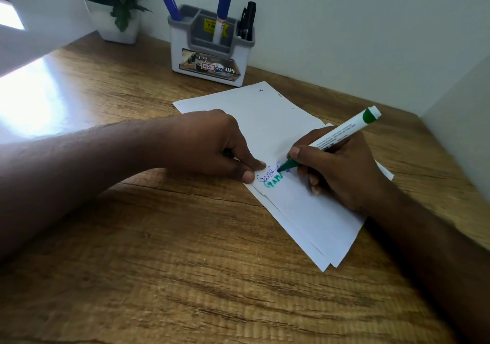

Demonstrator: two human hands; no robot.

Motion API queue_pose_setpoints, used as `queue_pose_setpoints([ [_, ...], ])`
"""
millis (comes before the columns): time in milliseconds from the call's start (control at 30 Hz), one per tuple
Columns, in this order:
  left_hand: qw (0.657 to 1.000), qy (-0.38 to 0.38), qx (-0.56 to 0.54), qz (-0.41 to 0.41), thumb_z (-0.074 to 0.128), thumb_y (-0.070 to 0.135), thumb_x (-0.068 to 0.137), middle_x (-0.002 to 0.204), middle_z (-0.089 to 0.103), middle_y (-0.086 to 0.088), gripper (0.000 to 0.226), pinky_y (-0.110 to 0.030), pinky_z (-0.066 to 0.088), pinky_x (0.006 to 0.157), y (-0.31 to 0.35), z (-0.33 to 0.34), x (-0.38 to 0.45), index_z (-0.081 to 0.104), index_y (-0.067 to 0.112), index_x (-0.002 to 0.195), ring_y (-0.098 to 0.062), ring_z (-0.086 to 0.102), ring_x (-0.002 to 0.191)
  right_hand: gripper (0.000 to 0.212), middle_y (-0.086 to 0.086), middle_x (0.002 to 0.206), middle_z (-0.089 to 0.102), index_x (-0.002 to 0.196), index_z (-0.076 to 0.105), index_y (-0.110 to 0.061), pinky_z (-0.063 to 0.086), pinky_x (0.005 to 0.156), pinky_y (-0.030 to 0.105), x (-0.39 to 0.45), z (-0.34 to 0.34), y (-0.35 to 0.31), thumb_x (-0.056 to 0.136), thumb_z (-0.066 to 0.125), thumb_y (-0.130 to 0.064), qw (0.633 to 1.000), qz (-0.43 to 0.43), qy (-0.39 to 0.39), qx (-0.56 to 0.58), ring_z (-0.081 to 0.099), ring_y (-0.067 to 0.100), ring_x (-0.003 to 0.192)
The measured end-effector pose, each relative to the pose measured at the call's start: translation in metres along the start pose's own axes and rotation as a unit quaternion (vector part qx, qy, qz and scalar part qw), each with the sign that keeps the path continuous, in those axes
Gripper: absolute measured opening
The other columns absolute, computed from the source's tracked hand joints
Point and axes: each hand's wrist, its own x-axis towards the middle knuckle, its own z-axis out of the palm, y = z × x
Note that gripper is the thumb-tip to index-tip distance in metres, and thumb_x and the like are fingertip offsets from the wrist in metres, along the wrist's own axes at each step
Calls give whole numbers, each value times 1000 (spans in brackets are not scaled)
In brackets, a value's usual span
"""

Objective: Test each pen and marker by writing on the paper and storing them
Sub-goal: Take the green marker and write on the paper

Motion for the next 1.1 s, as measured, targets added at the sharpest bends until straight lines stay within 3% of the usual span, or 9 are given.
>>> queue_pose_setpoints([
  [233,1000,0,3,3,61,45,79,119,66,11,40,-34,50,94,0,0,1,59,40,119,-6,61,102,14,7,53,64,73,69,-2,44,39,24,-1,0,2,85,68,-9,1000,-1,27,-14,52,16,34],
  [400,1000,4,-1,6,62,43,79,118,67,11,40,-31,50,94,0,0,1,60,37,118,-4,61,102,10,-10,58,69,75,73,-10,42,46,8,-13,2,-4,81,70,-17,994,-42,-83,-58,63,3,51],
  [633,1000,1,-8,4,62,44,79,118,67,12,40,-30,51,92,0,1,2,60,38,118,-4,62,99,17,3,51,64,67,67,-10,43,38,22,-1,0,3,84,69,-12,995,9,94,-33,52,13,35],
  [767,1000,-3,-3,4,62,44,79,119,66,12,40,-31,51,93,-1,0,3,59,38,119,-5,62,101,13,5,52,64,72,68,-5,44,38,22,-1,0,2,85,67,-9,994,22,95,44,51,17,36],
  [1100,1000,-9,5,6,61,44,80,121,65,9,41,-34,51,94,-1,-1,5,58,38,120,-7,61,102,10,0,58,68,78,71,-9,53,44,26,-4,2,0,84,70,-16,999,0,41,-33,60,16,43],
])
